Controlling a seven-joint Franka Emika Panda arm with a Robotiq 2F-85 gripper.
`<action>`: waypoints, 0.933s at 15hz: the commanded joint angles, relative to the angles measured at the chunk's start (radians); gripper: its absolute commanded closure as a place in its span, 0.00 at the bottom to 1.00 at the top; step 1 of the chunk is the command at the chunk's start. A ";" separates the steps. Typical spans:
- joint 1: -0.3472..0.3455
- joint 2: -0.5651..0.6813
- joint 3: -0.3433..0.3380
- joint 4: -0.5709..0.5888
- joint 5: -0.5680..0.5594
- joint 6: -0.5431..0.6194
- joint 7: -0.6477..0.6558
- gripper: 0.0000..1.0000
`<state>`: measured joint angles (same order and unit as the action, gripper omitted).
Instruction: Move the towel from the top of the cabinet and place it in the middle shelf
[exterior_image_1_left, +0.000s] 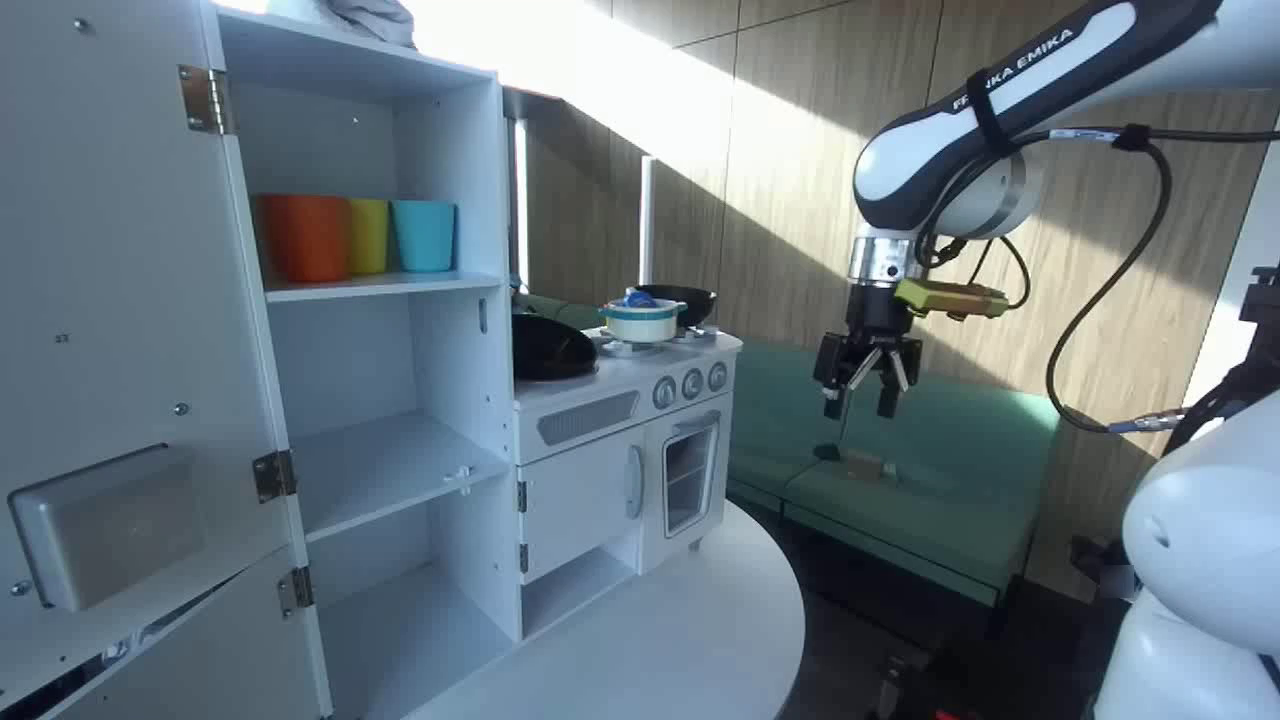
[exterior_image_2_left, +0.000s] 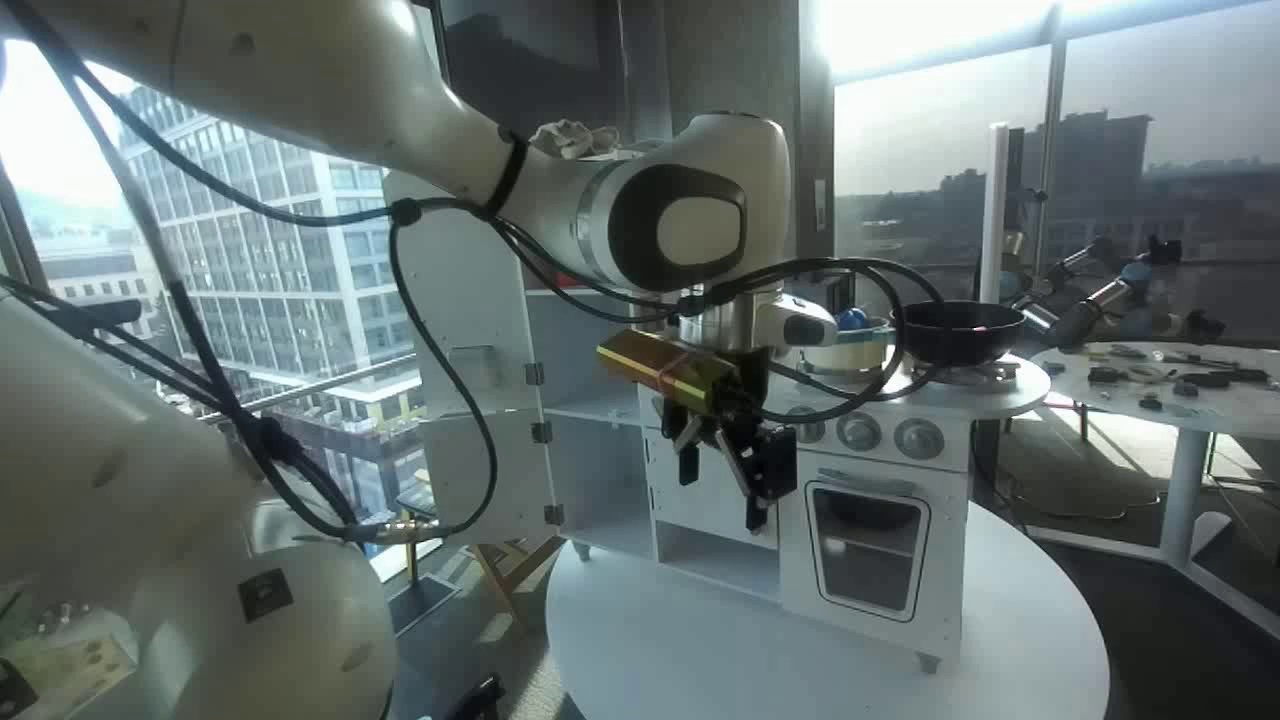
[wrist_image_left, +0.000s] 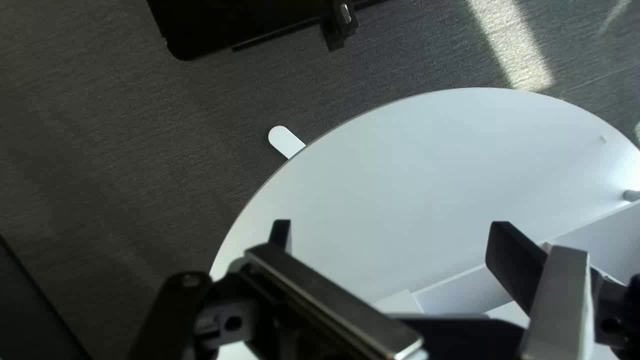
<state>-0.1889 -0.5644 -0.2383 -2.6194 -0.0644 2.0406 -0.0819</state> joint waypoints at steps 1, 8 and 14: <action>-0.012 0.002 0.011 0.002 0.007 -0.001 -0.006 0.00; -0.012 0.001 0.011 0.003 0.007 -0.001 -0.006 0.00; 0.107 0.054 0.128 0.188 0.014 0.071 -0.029 0.00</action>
<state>-0.1312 -0.5461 -0.1673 -2.5610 -0.0532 2.1033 -0.0998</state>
